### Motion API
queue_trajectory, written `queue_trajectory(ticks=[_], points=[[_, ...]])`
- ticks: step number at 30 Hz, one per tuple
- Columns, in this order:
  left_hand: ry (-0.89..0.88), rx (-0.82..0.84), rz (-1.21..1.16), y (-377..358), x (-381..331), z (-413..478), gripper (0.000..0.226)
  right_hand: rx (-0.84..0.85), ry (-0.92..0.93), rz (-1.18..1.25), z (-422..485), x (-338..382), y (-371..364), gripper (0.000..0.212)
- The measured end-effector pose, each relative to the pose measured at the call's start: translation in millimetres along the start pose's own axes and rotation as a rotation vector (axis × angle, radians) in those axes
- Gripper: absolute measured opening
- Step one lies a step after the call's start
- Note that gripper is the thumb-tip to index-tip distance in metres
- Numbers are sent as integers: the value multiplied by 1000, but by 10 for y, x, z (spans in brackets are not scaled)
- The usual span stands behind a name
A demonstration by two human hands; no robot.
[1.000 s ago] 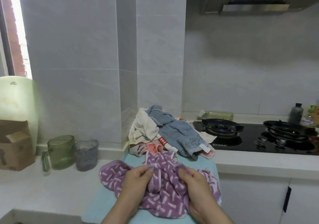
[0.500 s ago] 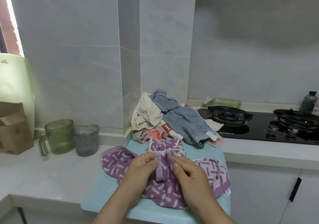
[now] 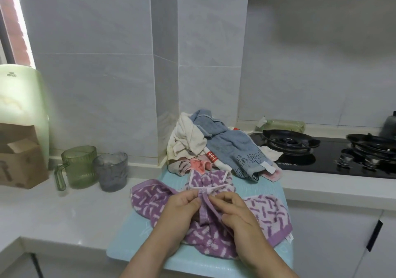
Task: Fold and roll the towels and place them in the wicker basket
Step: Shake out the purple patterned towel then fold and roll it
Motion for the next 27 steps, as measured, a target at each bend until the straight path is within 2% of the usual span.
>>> queue_trajectory(ticks=[5, 6, 10, 16, 19, 23, 25, 27], points=[[-15, 2, -77, 34, 14, 16, 28, 25, -14, 5, -2, 10, 6, 50], [-22, 1, -61, 39, 14, 15, 31, 27, -22, 27, -5, 11, 12, 52], [-27, -6, 64, 30, 18, -2, 17, 3, -54, 99, -25, 4, 47, 59], [-14, -44, 40, 12, -19, -25, 25, -211, -178, 447, -18, -59, 182, 40], [-18, -71, -74, 27, -109, -38, 24, -248, -234, 460, -19, 19, 231, 36], [-122, -37, -300, 160, -485, -86, 27, -176, -245, 280, 24, 334, 355, 34], [-160, -6, -479, 269, -694, -98, 34, -159, -192, 12, 121, 469, 427, 44], [-121, -2, -619, 383, -871, -114, 36, -97, -76, -379, 243, 573, 407, 51]])
Point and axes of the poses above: each hand's wrist, its own z-axis towards the middle knuckle, its own y-axis out of the back of the hand, x = y × z, the point moved 2 cm from there along z, towards the middle knuckle, and after that the axes turned 8 degrees about x, right-handed, at the moved point
